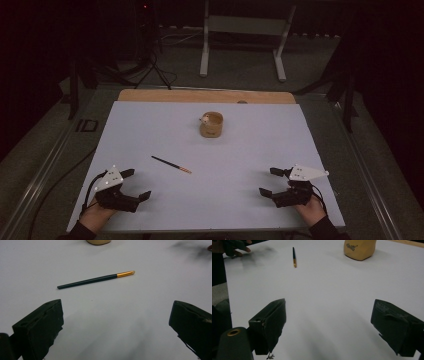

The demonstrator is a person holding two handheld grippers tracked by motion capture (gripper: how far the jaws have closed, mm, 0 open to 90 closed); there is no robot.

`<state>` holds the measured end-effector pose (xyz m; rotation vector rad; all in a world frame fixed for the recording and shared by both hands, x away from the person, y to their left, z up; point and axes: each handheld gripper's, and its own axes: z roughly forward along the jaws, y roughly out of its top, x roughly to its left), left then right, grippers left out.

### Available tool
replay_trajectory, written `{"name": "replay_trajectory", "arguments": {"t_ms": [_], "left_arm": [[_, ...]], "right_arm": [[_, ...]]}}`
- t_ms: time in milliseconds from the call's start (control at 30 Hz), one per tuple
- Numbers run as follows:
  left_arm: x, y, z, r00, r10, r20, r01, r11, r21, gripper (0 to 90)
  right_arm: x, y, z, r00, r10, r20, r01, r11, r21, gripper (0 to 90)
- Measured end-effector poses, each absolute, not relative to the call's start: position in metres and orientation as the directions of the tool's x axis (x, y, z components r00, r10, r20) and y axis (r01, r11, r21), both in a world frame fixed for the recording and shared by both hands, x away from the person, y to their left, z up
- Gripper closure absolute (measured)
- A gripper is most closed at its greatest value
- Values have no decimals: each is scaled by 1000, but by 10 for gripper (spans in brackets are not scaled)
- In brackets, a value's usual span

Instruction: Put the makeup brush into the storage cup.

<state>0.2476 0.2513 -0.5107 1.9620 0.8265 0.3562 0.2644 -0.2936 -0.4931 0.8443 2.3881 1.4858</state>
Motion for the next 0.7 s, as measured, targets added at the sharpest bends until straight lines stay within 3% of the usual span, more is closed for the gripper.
{"name": "replay_trajectory", "arguments": {"t_ms": [533,700], "left_arm": [[245,255,-506,742,661,-109,393,-298,870,6],[248,256,-496,771,633,-70,335,-309,890,6]], "right_arm": [[268,-290,-490,-829,552,96,323,332,886,134],[266,-288,-489,-832,549,82,312,340,887,134]]}}
